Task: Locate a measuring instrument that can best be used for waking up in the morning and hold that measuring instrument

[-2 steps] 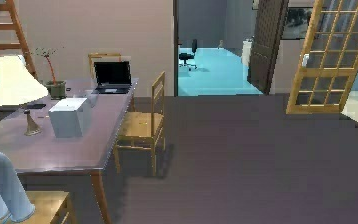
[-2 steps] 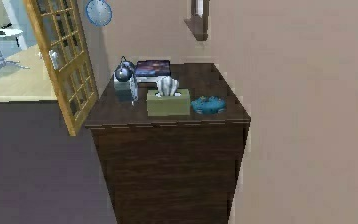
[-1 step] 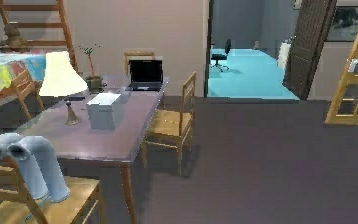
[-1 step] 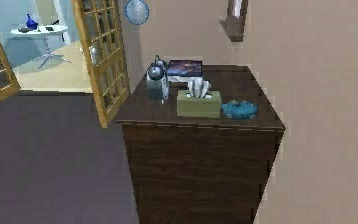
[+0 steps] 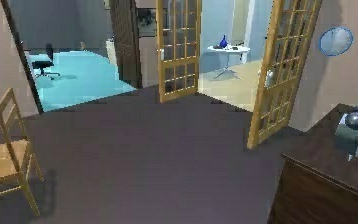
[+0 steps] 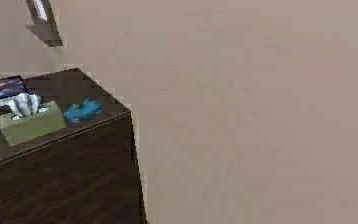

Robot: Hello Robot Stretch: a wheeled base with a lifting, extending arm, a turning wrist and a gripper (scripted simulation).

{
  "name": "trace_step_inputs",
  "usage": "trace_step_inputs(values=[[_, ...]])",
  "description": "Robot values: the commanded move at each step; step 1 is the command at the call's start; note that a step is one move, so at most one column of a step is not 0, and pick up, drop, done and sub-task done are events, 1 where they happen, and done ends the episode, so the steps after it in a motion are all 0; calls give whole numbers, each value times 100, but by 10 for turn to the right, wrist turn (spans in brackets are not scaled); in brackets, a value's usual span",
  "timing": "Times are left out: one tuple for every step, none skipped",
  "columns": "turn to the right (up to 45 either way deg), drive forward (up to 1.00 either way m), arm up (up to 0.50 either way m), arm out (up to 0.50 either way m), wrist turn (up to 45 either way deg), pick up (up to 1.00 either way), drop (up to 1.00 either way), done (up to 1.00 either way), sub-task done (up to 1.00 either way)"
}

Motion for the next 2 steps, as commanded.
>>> trace_step_inputs(values=[[450, 0, 0, 0, 0, 0, 0, 0, 0], [30, 0, 0, 0, 0, 0, 0, 0, 0]])
